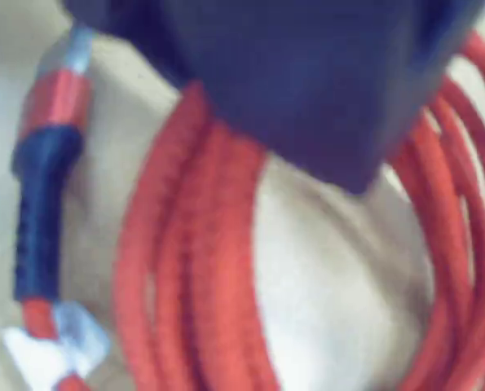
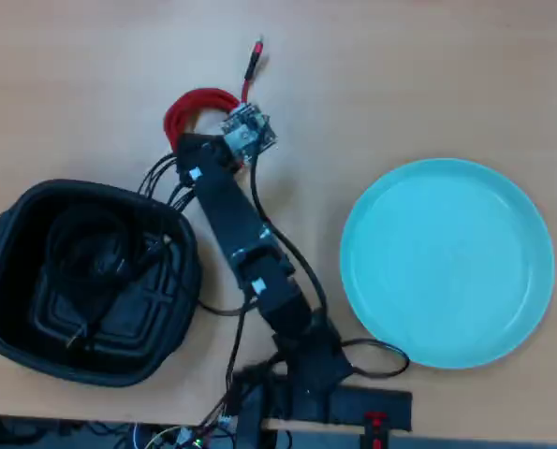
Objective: Put a black charging cable in a black bowl and put a red charging cable in a green bowl
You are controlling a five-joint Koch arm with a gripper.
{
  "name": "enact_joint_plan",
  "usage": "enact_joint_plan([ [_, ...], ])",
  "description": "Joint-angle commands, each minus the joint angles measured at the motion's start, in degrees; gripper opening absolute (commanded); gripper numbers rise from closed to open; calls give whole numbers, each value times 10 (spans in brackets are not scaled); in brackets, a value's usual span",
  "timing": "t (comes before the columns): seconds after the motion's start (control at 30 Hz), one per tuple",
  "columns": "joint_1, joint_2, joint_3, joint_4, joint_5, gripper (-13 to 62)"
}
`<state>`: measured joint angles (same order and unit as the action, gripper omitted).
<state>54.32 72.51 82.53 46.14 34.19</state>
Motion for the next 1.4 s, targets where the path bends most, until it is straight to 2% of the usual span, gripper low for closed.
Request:
enact_joint_plan([
  [0.0, 11, 94, -89, 31, -30, -60],
  [0.57, 109, 292, -92, 247, -47, -60],
  [1.0, 277, 353, -28, 298, -57, -61],
  [1.37, 454, 355, 11, 305, -183, -60],
])
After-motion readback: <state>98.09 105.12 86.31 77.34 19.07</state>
